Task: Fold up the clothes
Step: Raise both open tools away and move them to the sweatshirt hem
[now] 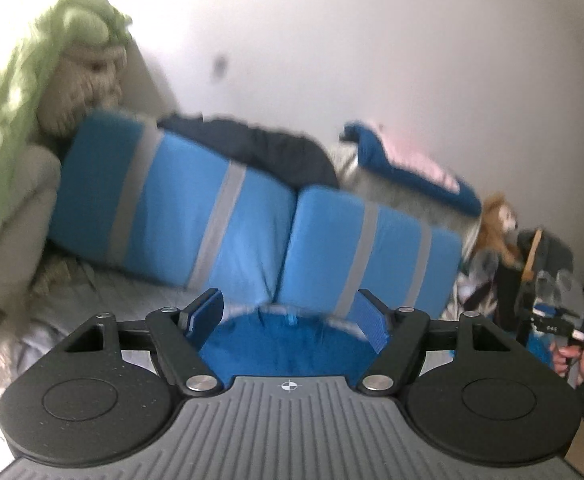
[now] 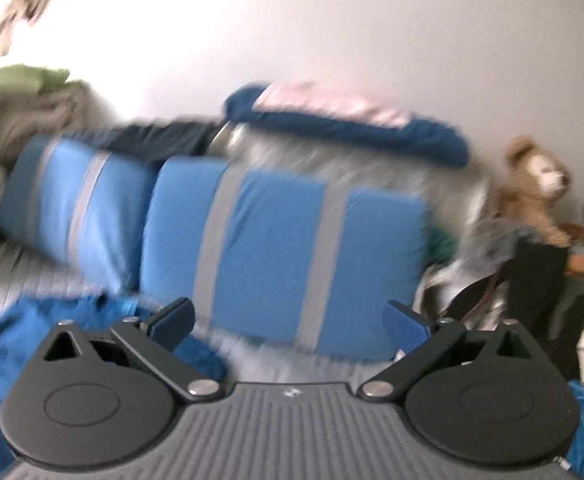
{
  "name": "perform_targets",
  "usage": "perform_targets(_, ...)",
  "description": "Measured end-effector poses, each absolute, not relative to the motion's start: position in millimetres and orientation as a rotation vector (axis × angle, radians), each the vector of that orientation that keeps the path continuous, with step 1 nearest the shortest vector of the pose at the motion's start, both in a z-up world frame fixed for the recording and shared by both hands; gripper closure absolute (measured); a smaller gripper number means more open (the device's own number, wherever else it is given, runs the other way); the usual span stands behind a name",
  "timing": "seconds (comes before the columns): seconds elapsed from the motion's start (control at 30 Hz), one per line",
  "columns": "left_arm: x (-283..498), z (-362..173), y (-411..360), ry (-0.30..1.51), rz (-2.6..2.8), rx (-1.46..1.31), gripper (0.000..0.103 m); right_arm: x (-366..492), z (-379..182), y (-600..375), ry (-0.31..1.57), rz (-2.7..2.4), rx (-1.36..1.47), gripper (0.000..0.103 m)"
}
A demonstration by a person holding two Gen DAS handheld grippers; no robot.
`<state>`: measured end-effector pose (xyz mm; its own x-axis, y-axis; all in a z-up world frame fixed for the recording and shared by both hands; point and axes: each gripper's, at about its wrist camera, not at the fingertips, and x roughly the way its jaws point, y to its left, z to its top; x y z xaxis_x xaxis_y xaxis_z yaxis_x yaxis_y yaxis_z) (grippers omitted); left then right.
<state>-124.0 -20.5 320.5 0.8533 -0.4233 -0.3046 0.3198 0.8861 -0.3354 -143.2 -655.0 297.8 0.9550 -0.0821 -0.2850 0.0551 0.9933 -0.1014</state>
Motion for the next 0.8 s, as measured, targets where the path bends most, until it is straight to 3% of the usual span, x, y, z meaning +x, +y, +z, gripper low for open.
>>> perform_targets(0.27,-157.6,356.3,19.0,0.294,-0.324,-0.325,0.026,-187.0,365.1,-699.6,0.041,-0.207,0.021,0.0)
perform_targets(0.8,-226.0,330.0,70.0,0.396,-0.183,-0.266,0.025,-265.9,352.6,-718.0,0.16,-0.132,-0.011,0.0)
